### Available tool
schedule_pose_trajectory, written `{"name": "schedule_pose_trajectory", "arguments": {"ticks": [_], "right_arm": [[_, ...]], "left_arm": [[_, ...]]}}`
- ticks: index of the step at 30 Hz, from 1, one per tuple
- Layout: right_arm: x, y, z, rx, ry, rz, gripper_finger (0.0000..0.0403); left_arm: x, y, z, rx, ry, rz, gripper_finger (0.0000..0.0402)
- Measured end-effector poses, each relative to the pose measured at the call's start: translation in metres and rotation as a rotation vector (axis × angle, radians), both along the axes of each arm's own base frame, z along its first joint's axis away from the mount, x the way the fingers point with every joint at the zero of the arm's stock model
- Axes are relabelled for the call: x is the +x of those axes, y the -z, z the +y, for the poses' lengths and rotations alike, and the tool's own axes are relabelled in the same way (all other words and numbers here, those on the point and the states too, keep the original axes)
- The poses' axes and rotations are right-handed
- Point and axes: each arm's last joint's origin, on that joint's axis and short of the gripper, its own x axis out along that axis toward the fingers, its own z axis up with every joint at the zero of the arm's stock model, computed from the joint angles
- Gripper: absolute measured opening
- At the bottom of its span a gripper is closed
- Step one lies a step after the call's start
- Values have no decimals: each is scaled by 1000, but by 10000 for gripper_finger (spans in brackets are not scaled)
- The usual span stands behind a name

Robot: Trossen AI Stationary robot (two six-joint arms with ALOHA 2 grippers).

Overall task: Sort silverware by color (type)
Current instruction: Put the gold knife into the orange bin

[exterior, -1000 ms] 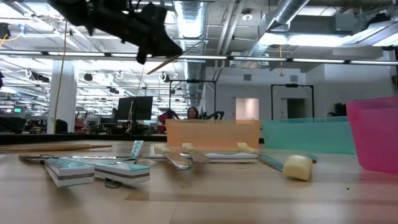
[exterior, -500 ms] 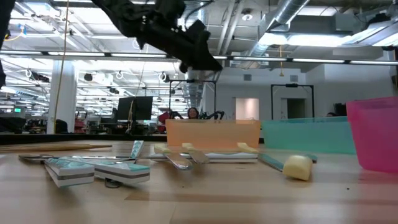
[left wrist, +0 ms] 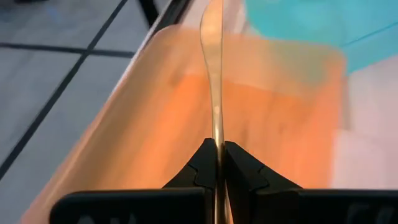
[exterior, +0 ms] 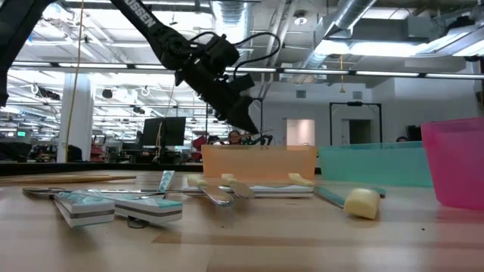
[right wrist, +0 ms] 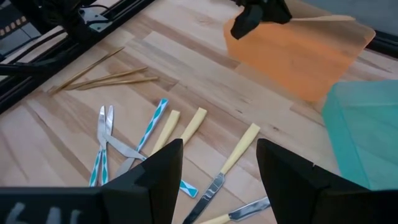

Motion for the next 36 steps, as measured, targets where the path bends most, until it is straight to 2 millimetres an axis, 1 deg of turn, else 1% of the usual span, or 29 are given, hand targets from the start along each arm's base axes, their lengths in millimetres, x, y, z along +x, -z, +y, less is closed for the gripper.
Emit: {"name": "schedule_pose_trajectory", "arguments": {"ticks": [3,7,11,15,17,21,23,27,34,36], "right_arm": [[0,0,-1,-1,2,1,227],[0,0,-1,-3,2,2,227],[0,0,-1,-3,3,2,227],[1,0,-2,-4,7,3,227],[1,0,-3,-7,7,6,227],[1,0,-3,-8,7,8,227],[1,0,-3,-9,7,9,227],[1,0,-3,-10,7,11,227],[1,0,-3,-11,7,12,227],[1,0,-3,-13,7,12,227]], "left_arm": [[-7,2,10,9,-6,33,0],[-9,2,14,27,4,45,0],[-5,-1,12,60,31,7,0],[3,2,8,40,56,20,0],[10,1,7,50,61,8,0],[13,5,10,45,37,35,0],[9,9,12,12,20,64,0],[11,11,14,2,23,41,0],[11,35,13,-47,27,129,0],[12,39,14,-42,14,138,1]]}}
